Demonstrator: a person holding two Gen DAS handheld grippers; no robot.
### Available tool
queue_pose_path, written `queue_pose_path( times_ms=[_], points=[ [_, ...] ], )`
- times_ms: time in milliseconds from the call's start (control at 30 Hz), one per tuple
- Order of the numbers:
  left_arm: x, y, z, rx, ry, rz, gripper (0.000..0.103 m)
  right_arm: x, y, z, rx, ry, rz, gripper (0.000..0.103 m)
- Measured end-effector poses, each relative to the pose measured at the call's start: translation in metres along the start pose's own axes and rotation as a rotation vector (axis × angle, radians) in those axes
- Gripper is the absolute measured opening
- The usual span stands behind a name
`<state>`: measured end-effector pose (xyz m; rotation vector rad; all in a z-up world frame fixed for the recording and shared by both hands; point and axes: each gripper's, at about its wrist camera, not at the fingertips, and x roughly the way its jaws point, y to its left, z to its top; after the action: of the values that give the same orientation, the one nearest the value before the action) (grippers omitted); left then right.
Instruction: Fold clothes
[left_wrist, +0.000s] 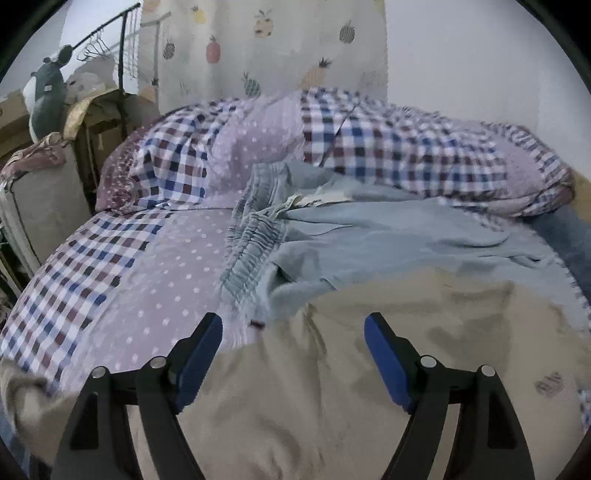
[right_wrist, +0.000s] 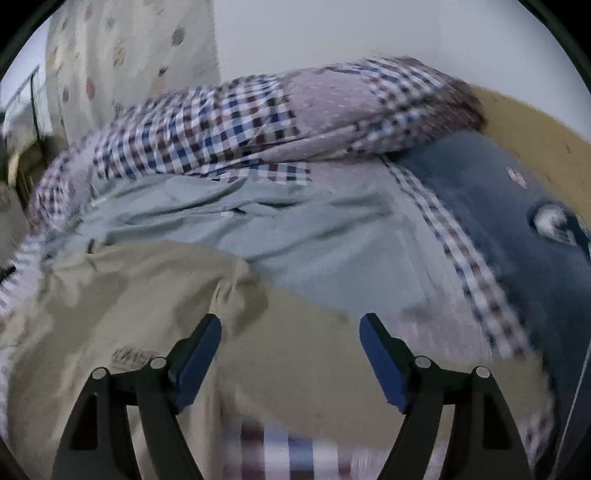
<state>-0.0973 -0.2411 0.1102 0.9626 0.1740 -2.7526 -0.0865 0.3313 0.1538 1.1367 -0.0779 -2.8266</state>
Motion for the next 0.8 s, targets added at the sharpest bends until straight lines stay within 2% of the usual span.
queue_pose_path(
  times_ms=[233,333,433,567,733,800],
  points=[
    [-0.107,-0.035,-0.050,0.008,-0.026,-0.115,0.083,-0.075,-0.031,-0.116,0.131,0.018,0.034,0.084],
    [-0.148,-0.060,-0.073,0.034,-0.036,-0.167,0.084,-0.102,-0.041,-0.146,0.130,-0.042,-0.011,0.084],
    [-0.187,-0.094,-0.098,0.046,-0.037,-0.234,0.085,-0.120,-0.065,-0.160,0.202,-0.118,-0.034,0.084],
    [-0.216,-0.143,-0.129,0.070,-0.003,-0.304,0.085,-0.132,-0.100,-0.177,0.314,-0.180,-0.036,0.084],
    [-0.238,-0.219,-0.154,0.173,0.021,-0.366,0.085,-0.137,-0.146,-0.184,0.443,-0.256,-0.151,0.084],
    [-0.248,-0.251,-0.159,0.195,0.025,-0.392,0.085,-0.140,-0.167,-0.187,0.499,-0.281,-0.169,0.084]
  ],
)
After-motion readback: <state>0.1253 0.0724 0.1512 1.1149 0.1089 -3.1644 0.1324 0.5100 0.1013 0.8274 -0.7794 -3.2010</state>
